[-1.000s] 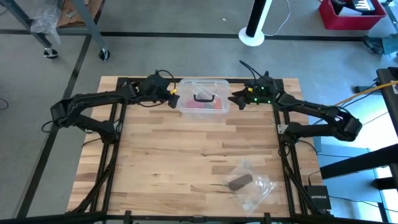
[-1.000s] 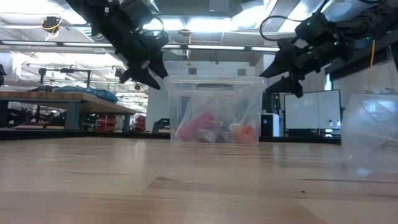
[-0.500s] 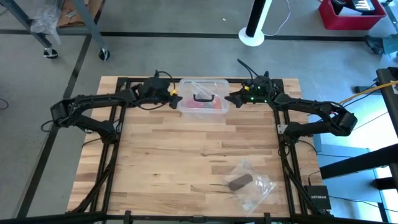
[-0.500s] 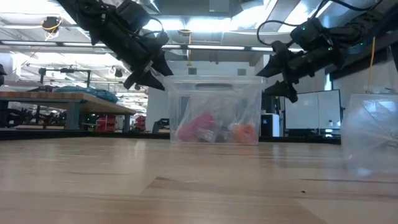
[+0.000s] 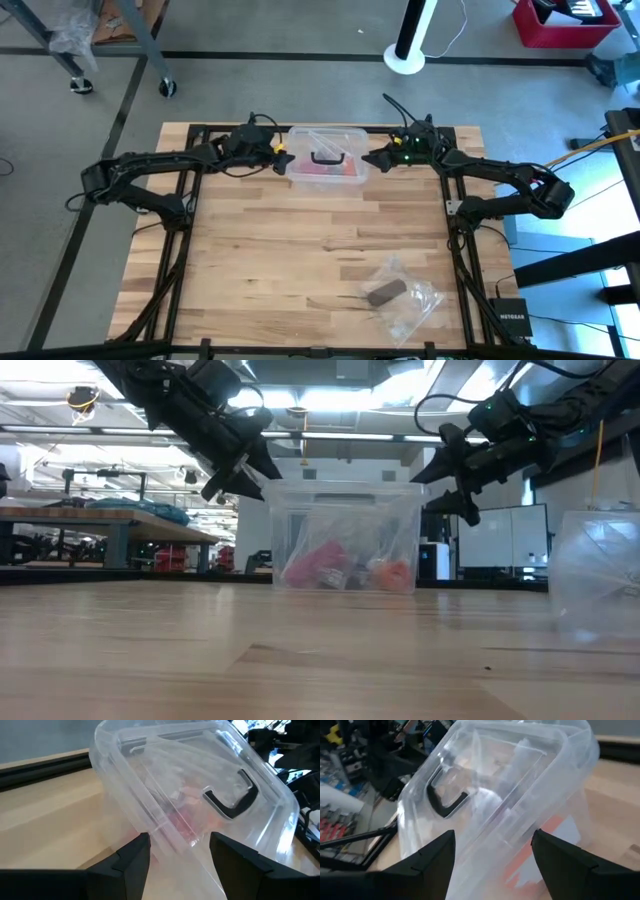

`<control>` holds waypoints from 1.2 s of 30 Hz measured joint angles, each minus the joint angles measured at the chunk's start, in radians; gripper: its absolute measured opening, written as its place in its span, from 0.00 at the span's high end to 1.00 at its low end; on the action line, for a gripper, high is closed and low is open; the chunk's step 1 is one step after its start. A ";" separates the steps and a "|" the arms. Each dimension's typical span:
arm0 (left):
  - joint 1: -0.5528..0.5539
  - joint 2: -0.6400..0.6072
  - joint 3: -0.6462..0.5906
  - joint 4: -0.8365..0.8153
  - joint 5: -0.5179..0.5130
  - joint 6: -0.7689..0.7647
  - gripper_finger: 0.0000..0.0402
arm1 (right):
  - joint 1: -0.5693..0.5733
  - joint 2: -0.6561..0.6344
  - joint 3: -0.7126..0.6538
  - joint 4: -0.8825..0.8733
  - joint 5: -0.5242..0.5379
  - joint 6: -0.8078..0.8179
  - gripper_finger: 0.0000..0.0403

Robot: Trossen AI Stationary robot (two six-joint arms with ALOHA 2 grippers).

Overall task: Roll bandage
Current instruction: Open the transparent bin

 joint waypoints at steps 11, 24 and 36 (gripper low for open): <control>0.000 -0.019 0.006 0.001 -0.002 0.043 0.51 | 0.000 -0.069 0.074 -0.144 -0.062 -0.029 0.36; -0.011 -0.021 0.007 0.056 0.004 0.048 0.51 | 0.001 -0.088 0.079 -0.210 -0.032 -0.059 0.36; -0.050 -0.020 0.010 0.125 0.038 0.037 0.51 | 0.004 -0.088 0.080 -0.229 -0.023 -0.137 0.36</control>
